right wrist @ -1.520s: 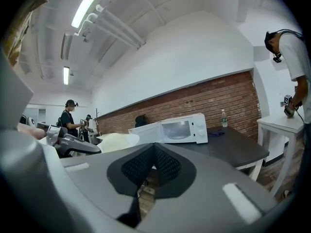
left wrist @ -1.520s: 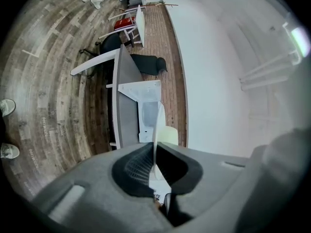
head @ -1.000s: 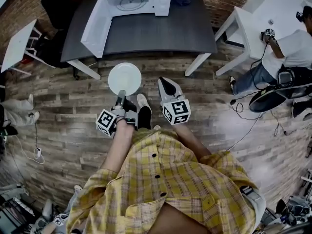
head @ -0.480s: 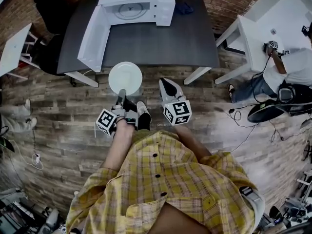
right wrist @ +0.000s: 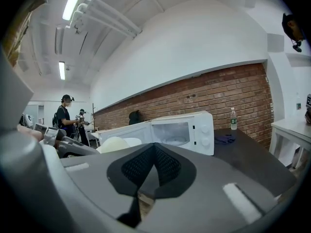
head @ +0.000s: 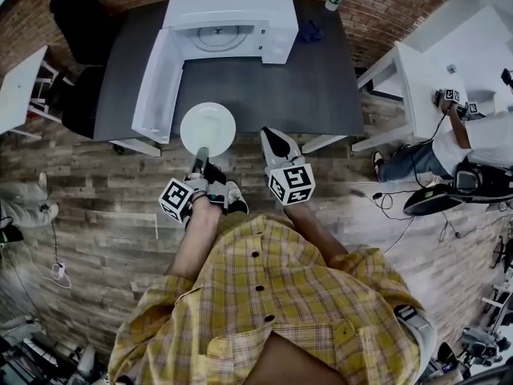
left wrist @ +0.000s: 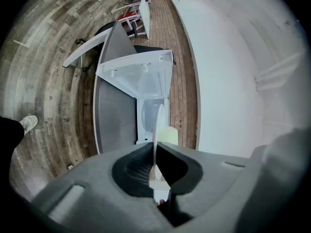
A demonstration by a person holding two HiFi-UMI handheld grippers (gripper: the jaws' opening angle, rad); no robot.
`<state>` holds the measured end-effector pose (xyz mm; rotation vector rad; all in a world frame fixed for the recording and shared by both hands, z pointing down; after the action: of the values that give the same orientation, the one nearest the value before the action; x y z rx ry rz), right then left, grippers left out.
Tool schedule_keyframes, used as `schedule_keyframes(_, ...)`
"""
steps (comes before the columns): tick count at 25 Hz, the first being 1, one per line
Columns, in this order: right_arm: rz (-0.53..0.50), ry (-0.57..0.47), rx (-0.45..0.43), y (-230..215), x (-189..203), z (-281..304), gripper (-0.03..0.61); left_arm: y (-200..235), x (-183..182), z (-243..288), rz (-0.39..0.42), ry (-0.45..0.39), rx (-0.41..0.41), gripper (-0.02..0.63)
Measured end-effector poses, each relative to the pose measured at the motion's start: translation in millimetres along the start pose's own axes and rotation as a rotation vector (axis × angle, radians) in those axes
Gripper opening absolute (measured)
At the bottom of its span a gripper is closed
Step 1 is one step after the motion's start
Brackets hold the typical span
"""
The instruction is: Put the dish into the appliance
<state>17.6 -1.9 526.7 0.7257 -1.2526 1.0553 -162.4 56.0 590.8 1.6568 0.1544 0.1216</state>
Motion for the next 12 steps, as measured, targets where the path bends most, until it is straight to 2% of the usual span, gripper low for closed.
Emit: schedule_keyframes(12,-0.003,-0.008,0.029,-12,-29,78,0.003,1,-38,78,-0.004,0.026,-0.001,0.009)
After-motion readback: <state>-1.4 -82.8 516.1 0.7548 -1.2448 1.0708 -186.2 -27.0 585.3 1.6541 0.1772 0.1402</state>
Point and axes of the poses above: the fingertips, and each gripper's own axes: z forward along the fingers, y to its left, x out of its underside, the point moved 2 cm from there along -z, backward along the fingers, and after that the axes turned 14 degrees about x, right-handed, at the moved point
